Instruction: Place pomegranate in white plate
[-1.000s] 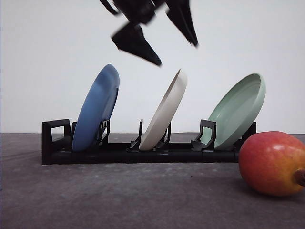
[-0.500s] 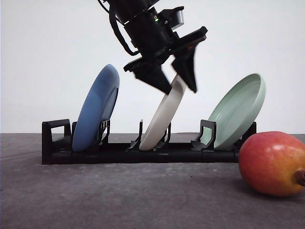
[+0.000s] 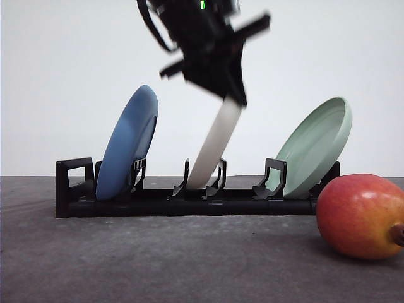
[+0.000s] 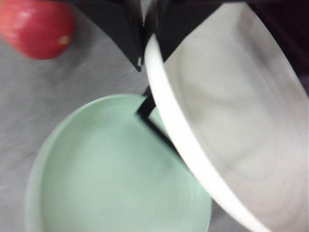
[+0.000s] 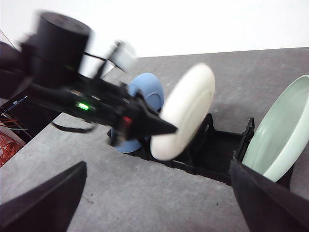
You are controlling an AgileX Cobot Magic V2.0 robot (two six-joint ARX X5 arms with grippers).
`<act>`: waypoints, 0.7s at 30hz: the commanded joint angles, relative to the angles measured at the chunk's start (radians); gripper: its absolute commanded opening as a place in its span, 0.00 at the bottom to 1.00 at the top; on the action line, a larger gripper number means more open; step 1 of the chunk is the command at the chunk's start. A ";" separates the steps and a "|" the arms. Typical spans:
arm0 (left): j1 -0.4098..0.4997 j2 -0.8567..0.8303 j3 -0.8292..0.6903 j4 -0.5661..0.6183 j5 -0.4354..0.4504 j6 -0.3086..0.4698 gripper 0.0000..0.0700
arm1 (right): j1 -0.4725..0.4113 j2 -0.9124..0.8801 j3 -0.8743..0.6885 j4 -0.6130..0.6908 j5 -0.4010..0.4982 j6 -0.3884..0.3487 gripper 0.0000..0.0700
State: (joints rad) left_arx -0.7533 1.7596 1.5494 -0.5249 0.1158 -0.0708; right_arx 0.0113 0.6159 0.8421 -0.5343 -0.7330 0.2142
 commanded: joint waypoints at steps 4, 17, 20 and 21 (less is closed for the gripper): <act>-0.052 -0.123 0.028 -0.048 0.020 0.011 0.00 | 0.000 0.003 0.017 0.010 0.000 0.007 0.86; -0.338 -0.325 0.018 -0.589 -0.112 0.012 0.00 | 0.001 0.003 0.017 0.009 0.000 0.008 0.86; -0.425 -0.324 -0.030 -0.639 -0.206 -0.013 0.00 | 0.001 0.003 0.017 0.009 0.000 0.008 0.86; -0.457 -0.324 -0.058 -0.634 -0.237 -0.025 0.00 | 0.001 0.003 0.017 0.009 0.000 0.008 0.86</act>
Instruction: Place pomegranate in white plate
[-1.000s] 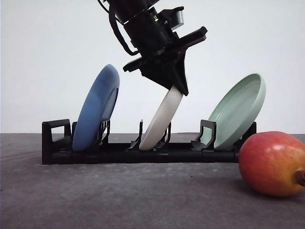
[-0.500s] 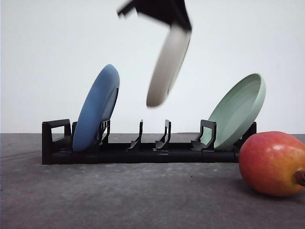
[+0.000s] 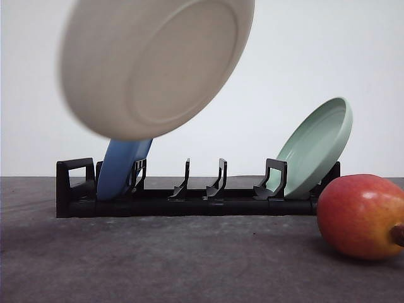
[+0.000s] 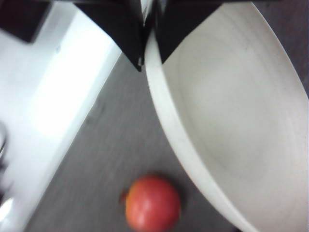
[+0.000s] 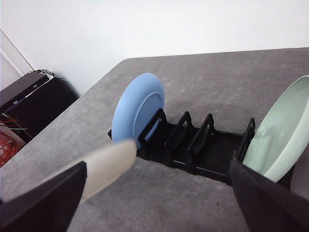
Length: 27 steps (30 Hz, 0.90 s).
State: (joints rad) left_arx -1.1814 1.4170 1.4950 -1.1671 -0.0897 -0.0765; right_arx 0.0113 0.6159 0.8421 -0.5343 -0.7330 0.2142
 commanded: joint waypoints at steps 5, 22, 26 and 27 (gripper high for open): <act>-0.110 0.033 -0.153 0.061 -0.080 -0.049 0.00 | 0.001 0.003 0.017 0.009 0.000 0.008 0.86; -0.135 0.251 -0.371 0.338 -0.233 0.019 0.01 | 0.002 0.003 0.017 0.005 -0.001 0.013 0.86; -0.130 0.247 -0.370 0.346 -0.232 0.020 0.31 | 0.014 0.004 0.016 0.002 0.000 0.013 0.86; -0.124 0.243 -0.369 0.346 -0.232 0.019 0.41 | 0.019 0.004 0.016 0.002 0.000 0.013 0.86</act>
State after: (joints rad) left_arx -1.2967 1.6497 1.1160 -0.8280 -0.3195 -0.0673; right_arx 0.0261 0.6159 0.8421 -0.5381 -0.7326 0.2176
